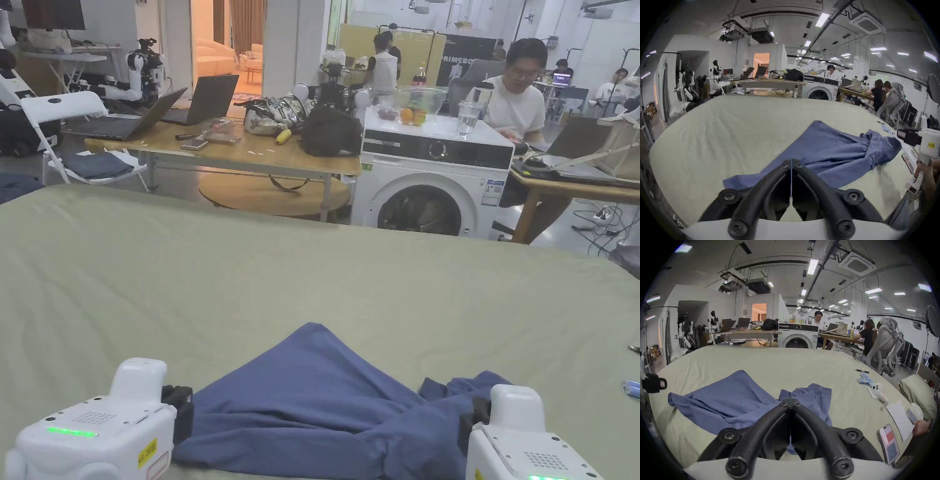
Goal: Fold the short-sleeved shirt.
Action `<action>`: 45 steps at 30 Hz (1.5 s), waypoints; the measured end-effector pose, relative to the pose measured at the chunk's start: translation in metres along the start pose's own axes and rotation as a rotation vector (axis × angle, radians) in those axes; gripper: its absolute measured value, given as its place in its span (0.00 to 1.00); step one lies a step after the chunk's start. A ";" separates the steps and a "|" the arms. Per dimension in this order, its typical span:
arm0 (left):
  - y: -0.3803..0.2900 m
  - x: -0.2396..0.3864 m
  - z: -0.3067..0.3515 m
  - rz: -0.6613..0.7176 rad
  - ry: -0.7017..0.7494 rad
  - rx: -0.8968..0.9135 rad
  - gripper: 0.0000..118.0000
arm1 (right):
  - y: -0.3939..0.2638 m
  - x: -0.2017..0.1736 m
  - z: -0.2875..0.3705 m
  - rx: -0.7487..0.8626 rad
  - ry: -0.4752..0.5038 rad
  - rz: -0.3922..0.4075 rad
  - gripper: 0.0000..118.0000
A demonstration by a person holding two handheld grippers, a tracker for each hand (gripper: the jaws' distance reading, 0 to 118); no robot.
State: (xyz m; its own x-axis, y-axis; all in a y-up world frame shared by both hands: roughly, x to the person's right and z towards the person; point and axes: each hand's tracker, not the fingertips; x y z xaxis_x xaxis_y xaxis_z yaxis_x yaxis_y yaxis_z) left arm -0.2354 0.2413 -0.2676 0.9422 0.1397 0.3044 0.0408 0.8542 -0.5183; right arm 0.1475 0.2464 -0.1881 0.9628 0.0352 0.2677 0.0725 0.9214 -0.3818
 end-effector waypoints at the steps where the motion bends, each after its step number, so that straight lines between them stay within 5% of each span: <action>1: 0.004 0.002 -0.009 -0.004 0.011 -0.006 0.00 | 0.000 0.001 -0.003 -0.006 -0.003 -0.004 0.00; 14: 0.126 0.023 -0.180 -0.082 -0.132 -0.254 0.00 | 0.005 0.044 -0.034 -0.112 -0.025 -0.037 0.00; 16: 0.135 0.039 -0.200 -0.101 -0.157 -0.301 0.08 | 0.004 0.050 -0.038 -0.125 -0.031 -0.030 0.00; 18: 0.144 0.046 -0.231 -0.097 -0.182 -0.365 0.35 | 0.002 0.057 -0.042 -0.141 -0.033 -0.029 0.00; 19: 0.146 0.056 -0.236 -0.074 -0.174 -0.363 0.39 | 0.002 0.060 -0.043 -0.148 -0.035 -0.030 0.00; 28: 0.120 0.105 -0.321 -0.135 -0.099 -0.553 0.45 | -0.001 0.084 -0.047 -0.197 -0.064 -0.048 0.00; 31: 0.110 0.114 -0.327 -0.228 -0.045 -0.446 0.48 | -0.003 0.096 -0.048 -0.222 -0.088 -0.057 0.00; 33: 0.105 0.115 -0.325 -0.266 -0.026 -0.428 0.40 | -0.003 0.105 -0.050 -0.242 -0.100 -0.075 0.00; 34: 0.106 0.113 -0.322 -0.249 -0.090 -0.440 0.25 | -0.001 0.110 -0.053 -0.255 -0.102 -0.082 0.00; 35: 0.112 0.122 -0.294 -0.239 -0.104 -0.459 0.00 | 0.001 0.114 -0.056 -0.264 -0.102 -0.087 0.00; 40: 0.122 0.112 -0.257 -0.230 -0.099 -0.372 0.00 | 0.022 0.137 -0.085 -0.329 -0.072 -0.137 0.00; 43: 0.133 0.096 -0.215 -0.149 -0.145 -0.272 0.00 | 0.034 0.148 -0.116 -0.377 -0.049 -0.166 0.34; 45: 0.136 0.084 -0.189 -0.093 -0.151 -0.221 0.00 | 0.041 0.154 -0.144 -0.421 -0.036 -0.182 0.42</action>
State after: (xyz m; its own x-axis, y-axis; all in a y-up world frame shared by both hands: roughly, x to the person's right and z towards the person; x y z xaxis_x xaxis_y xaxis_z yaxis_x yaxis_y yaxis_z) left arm -0.0874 0.2743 -0.4633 0.8714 0.1536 0.4659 0.2117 0.7389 -0.6396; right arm 0.3360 0.2340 -0.2897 0.9157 -0.0922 0.3911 0.3457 0.6769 -0.6498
